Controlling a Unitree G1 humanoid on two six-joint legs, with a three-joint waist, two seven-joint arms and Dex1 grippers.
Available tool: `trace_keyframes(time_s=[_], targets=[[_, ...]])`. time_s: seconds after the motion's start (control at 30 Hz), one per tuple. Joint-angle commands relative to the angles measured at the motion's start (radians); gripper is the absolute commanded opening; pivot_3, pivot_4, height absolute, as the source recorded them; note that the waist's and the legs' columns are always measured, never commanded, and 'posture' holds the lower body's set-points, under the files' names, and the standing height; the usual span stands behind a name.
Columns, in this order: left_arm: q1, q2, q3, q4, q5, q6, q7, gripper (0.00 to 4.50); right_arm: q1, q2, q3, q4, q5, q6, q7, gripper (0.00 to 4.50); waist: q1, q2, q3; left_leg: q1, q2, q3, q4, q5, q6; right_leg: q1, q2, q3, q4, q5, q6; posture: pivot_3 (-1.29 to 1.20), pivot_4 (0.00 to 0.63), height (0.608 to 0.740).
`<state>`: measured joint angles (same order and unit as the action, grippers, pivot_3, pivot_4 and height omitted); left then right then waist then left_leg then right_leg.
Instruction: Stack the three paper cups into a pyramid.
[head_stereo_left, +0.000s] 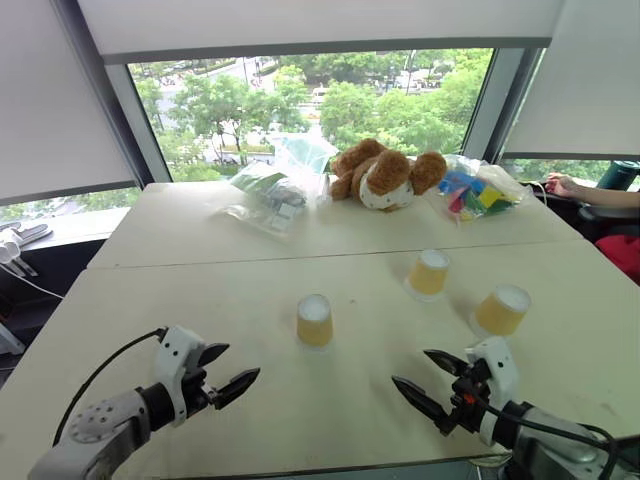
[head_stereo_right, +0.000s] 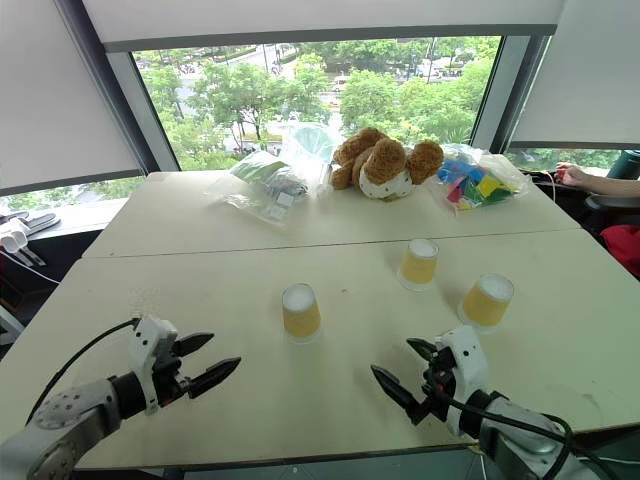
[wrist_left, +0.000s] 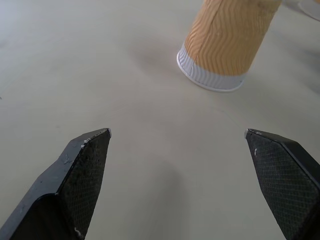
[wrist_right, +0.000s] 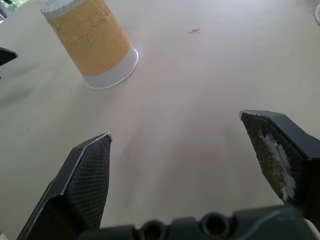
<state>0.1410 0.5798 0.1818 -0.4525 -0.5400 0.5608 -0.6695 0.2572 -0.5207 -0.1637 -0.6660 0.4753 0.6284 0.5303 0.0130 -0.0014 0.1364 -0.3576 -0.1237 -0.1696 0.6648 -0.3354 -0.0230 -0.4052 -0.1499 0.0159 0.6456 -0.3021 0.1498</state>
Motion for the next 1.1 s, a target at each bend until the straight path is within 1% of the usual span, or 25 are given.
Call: trace_keyframes(time_s=[0.03, 0.3, 0.5, 0.6, 0.67, 0.8, 0.87, 0.97, 1.1], targets=[[-0.011, 0.015, 0.009, -0.008, -0.009, -0.012, -0.02, 4.43, -0.003, -0.004, -0.007, -0.028, -0.005, -0.021, -0.011, 4.5, 0.0, 0.0, 0.0, 0.0, 0.0, 0.0, 0.0, 0.0, 0.0, 0.0, 0.0, 0.0, 0.0, 0.0, 0.0, 0.0, 0.15, 0.74], [-0.055, 0.015, -0.01, 0.006, -0.002, 0.008, -0.008, 4.43, -0.003, 0.015, -0.018, -0.034, -0.021, -0.037, -0.056, 4.5, 0.0, 0.0, 0.0, 0.0, 0.0, 0.0, 0.0, 0.0, 0.0, 0.0, 0.0, 0.0, 0.0, 0.0, 0.0, 0.0, 0.15, 0.74], [-0.122, 0.053, 0.0, 0.069, -0.007, 0.029, -0.038, 4.43, -0.018, 0.04, -0.017, -0.032, -0.044, -0.06, -0.114, 4.5, 0.0, 0.0, 0.0, 0.0, 0.0, 0.0, 0.0, 0.0, 0.0, 0.0, 0.0, 0.0, 0.0, 0.0, 0.0, 0.0, 0.15, 0.74], [-0.16, 0.088, -0.021, 0.112, 0.022, 0.013, -0.071, 4.43, -0.024, 0.061, -0.021, -0.035, -0.085, -0.08, -0.164, 4.5, 0.0, 0.0, 0.0, 0.0, 0.0, 0.0, 0.0, 0.0, 0.0, 0.0, 0.0, 0.0, 0.0, 0.0, 0.0, 0.0, 0.15, 0.74], [-0.207, 0.104, -0.015, 0.152, 0.018, 0.017, -0.089, 4.43, -0.036, 0.083, -0.052, -0.027, -0.119, -0.102, -0.218, 4.5, 0.001, 0.0, 0.0, 0.0, 0.0, 0.0, 0.0, 0.0, 0.0, -0.001, 0.0, 0.0, 0.0, 0.0, 0.0, 0.0, 0.15, 0.74], [-0.422, 0.188, 0.014, 0.27, -0.055, 0.07, -0.214, 4.43, -0.098, 0.151, -0.233, -0.026, -0.159, -0.123, -0.391, 4.5, 0.003, -0.001, 0.001, -0.001, 0.0, -0.001, 0.001, 0.0, 0.0, -0.001, 0.0, -0.001, 0.001, 0.0, 0.0, 0.0, 0.15, 0.74], [-0.485, 0.212, -0.005, 0.278, -0.082, 0.106, -0.261, 4.43, -0.123, 0.159, -0.283, -0.018, -0.169, -0.124, -0.426, 4.5, -0.001, -0.001, 0.001, -0.001, -0.001, -0.001, 0.001, 0.0, 0.0, -0.001, 0.0, 0.0, 0.002, 0.0, 0.0, 0.0, 0.15, 0.74], [-0.526, 0.222, -0.033, 0.249, -0.115, 0.15, -0.29, 4.43, -0.149, 0.152, -0.31, 0.015, -0.183, -0.132, -0.442, 4.5, -0.014, 0.0, 0.0, 0.001, -0.001, 0.0, -0.002, 0.0, 0.0, -0.002, -0.001, 0.0, 0.002, 0.0, 0.0, 0.0, 0.15, 0.74], [-0.53, 0.214, -0.05, 0.173, -0.139, 0.187, -0.284, 4.43, -0.198, 0.156, -0.308, 0.099, -0.172, -0.142, -0.436, 4.5, -0.034, 0.0, 0.001, 0.0, -0.001, 0.0, -0.003, 0.0, 0.0, -0.002, 0.0, 0.0, 0.002, 0.0, 0.0, 0.0, 0.15, 0.74]])
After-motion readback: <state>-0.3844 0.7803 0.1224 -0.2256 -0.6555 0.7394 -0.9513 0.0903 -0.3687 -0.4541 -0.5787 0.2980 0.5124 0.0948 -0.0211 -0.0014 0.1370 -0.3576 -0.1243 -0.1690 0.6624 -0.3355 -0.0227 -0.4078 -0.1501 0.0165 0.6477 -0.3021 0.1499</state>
